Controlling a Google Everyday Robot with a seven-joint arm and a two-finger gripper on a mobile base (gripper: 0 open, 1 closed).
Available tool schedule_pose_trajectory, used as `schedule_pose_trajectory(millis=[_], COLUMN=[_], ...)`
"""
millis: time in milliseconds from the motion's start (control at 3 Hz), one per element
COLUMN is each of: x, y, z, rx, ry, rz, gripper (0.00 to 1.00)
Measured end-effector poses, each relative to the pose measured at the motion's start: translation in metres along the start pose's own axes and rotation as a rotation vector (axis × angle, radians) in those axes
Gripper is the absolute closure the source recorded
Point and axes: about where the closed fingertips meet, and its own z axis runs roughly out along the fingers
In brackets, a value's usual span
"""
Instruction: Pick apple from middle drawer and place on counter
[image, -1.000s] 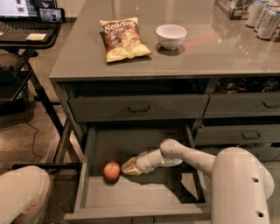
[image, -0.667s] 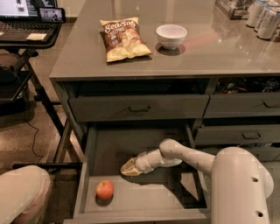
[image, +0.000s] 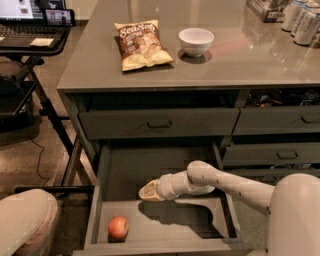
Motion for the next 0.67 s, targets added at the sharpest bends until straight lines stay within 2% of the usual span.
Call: schedule_pose_trajectory(millis=[667], x=[-0.060], y=[0.025], z=[-0.016], rx=[0.025], ry=[0.041], rz=[-0.067], gripper=[0.21])
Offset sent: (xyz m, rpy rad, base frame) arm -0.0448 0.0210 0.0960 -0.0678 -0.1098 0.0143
